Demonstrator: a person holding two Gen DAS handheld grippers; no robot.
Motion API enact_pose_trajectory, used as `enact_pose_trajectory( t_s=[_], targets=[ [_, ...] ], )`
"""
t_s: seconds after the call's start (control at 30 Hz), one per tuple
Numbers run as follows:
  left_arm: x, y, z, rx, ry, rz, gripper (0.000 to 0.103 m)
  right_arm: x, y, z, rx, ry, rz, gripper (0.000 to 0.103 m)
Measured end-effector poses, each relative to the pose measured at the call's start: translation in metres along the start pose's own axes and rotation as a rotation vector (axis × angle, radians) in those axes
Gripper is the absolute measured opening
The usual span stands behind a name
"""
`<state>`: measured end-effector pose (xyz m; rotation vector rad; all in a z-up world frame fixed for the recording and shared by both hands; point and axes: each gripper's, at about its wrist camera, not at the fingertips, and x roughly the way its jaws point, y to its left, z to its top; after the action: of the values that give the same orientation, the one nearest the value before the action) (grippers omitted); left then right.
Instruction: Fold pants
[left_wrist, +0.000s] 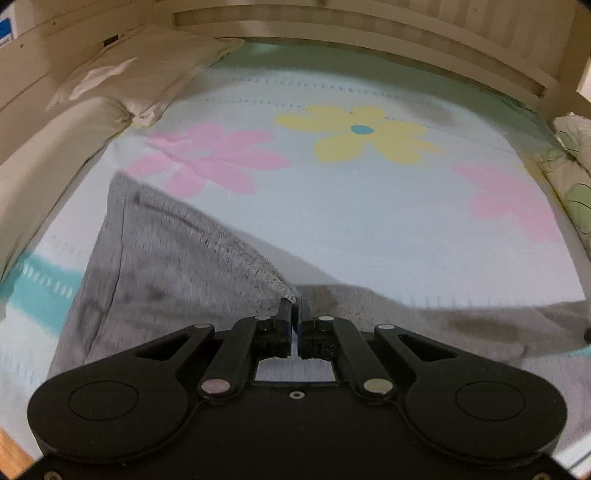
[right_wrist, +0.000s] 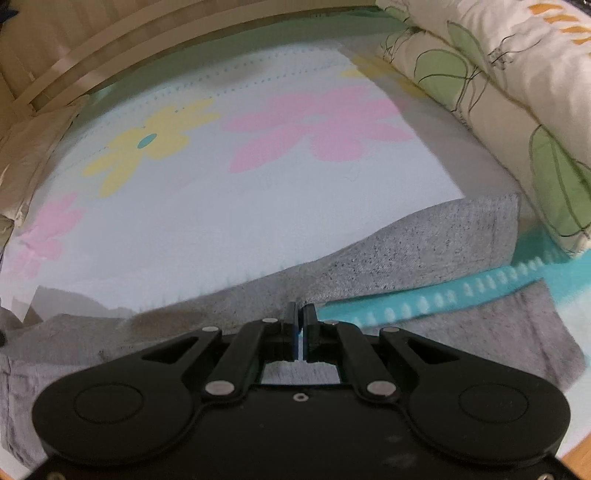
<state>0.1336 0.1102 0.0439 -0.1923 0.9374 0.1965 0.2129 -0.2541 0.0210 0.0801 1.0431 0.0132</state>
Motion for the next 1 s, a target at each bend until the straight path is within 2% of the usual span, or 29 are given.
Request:
enact_pose_trajectory(
  t_s=[0.13, 0.3, 0.6, 0.73, 1.0],
  targets=[
    [-0.005, 0.007, -0.024, -0.008, 0.026, -0.016, 0.004, -0.01, 0.0, -0.02, -0.033, 0.023, -0.023, 0.002],
    [0.006, 0.01, -0.044, 0.011, 0.078, 0.001, 0.004, -0.001, 0.001, -0.046, -0.059, 0.092, -0.053, 0.002],
    [0.013, 0.007, -0.079, 0.066, 0.126, 0.02, 0.004, 0.022, 0.013, -0.06, -0.125, 0.167, -0.102, 0.002],
    [0.017, 0.007, -0.086, 0.064, 0.168, 0.014, 0.004, 0.022, 0.01, -0.067, -0.14, 0.191, -0.106, 0.003],
    [0.021, 0.009, -0.088, 0.084, 0.181, 0.016, 0.004, 0.021, 0.013, -0.083, -0.129, 0.26, -0.069, 0.001]
  ],
)
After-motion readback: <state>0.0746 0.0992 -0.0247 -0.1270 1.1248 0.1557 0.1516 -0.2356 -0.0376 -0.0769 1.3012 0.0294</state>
